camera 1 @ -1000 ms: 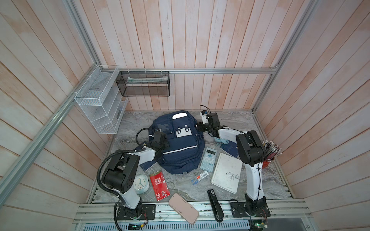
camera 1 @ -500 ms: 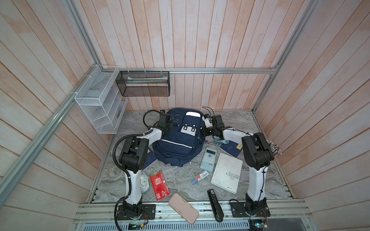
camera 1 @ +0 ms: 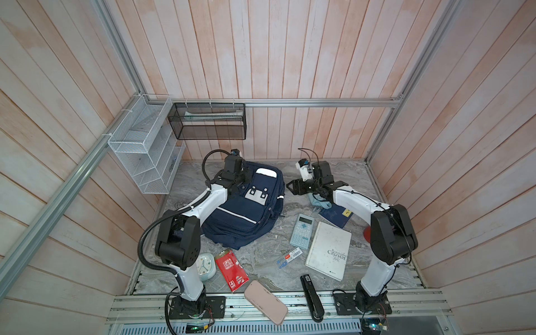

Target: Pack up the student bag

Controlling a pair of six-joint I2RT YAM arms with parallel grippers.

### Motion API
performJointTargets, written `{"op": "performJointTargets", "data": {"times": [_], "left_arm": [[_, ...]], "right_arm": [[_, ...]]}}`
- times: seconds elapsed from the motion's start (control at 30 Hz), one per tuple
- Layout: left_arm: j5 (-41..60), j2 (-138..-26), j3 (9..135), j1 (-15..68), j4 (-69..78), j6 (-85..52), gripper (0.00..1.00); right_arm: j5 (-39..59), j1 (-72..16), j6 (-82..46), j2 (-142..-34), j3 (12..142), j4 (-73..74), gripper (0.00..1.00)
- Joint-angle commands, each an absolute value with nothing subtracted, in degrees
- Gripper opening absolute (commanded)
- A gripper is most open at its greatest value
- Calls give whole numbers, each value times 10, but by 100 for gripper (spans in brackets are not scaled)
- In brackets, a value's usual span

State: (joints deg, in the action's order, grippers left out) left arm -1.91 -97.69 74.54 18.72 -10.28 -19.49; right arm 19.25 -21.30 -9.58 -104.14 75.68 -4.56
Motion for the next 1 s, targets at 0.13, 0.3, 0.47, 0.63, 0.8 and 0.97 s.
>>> {"op": "performJointTargets", "data": {"times": [0.13, 0.3, 0.47, 0.63, 0.8, 0.97], "left_arm": [[-76, -808, 506, 195, -138, -270, 61], [-36, -823, 403, 195, -62, -298, 61], [16, -916, 412, 201, -3, -304, 49], [11, -1016, 507, 205, 14, -281, 30], [3, -1112, 667, 198, -28, -247, 24], [-12, -1124, 783, 191, -70, -219, 25]], "right_arm": [[206, -246, -152, -1224, 918, -78, 97], [175, -249, -145, -1345, 1062, -185, 77], [168, -233, -130, -1335, 1038, -213, 20], [198, -228, -126, -1257, 908, -155, 2], [237, -232, -124, -1213, 832, -128, 4], [222, -237, -83, -1182, 808, -171, 17]]}}
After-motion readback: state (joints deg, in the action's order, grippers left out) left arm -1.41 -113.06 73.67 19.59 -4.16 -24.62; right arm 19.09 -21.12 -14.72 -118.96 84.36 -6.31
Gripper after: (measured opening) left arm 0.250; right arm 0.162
